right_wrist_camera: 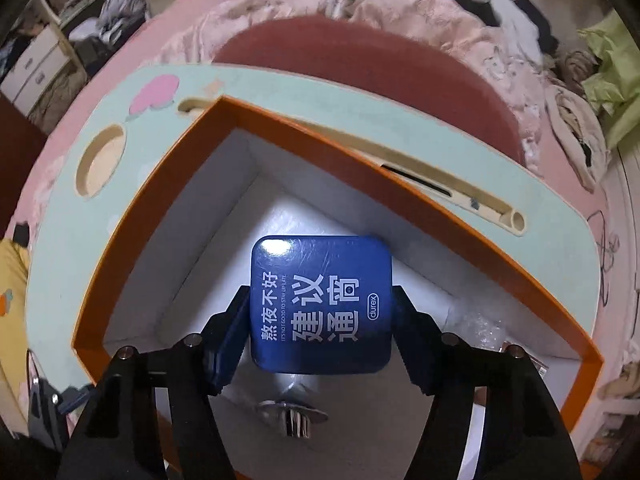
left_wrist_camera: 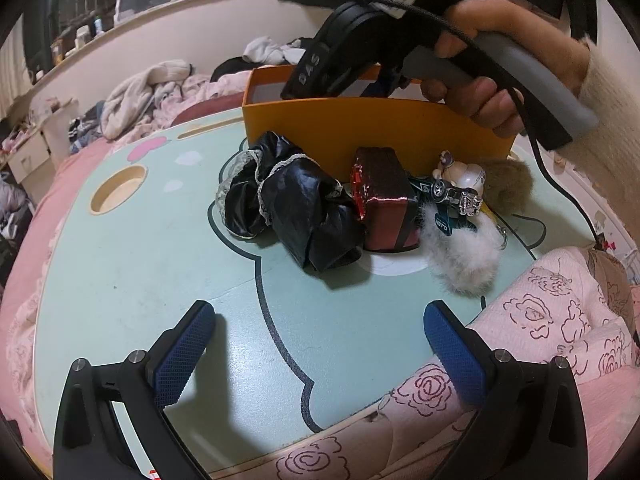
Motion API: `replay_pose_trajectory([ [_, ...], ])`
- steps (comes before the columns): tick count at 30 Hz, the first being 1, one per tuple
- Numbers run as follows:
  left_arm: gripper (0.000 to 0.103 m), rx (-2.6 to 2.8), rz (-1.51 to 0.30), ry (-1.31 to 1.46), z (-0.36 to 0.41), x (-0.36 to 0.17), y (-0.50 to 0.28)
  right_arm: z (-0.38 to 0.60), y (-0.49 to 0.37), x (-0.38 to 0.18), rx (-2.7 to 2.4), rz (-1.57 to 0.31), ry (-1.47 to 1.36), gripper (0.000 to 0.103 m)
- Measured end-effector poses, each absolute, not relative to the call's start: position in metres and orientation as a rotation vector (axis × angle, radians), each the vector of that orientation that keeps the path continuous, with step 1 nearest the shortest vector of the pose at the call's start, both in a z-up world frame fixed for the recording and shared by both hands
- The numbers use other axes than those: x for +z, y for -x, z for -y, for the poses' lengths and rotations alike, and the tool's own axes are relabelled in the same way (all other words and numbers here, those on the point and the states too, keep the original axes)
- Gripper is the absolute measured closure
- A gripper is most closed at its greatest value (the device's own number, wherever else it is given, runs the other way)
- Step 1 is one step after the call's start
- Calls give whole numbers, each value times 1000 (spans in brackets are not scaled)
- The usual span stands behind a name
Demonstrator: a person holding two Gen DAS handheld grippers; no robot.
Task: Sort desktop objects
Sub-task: 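Lift the blue tin out and set it on the table with the right tool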
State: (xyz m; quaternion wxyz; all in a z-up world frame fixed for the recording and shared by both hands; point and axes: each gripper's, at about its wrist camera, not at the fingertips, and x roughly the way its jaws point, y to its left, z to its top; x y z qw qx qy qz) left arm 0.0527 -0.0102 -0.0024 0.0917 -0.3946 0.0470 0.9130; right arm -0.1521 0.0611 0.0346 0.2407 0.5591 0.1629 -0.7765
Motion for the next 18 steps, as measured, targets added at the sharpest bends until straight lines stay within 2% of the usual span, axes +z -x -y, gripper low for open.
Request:
replay_pose_trajectory([
  [11, 0, 2714, -137, 1172, 10, -2, -52, -155, 94, 124, -2358, 80, -994, 37],
  [15, 0, 2714, -137, 1172, 10, -2, -52, -205, 63, 133, -2339, 193, -974, 37],
  [18, 0, 2714, -136, 1172, 10, -2, -53, -229, 39, 116, -2338, 186, -1013, 37],
])
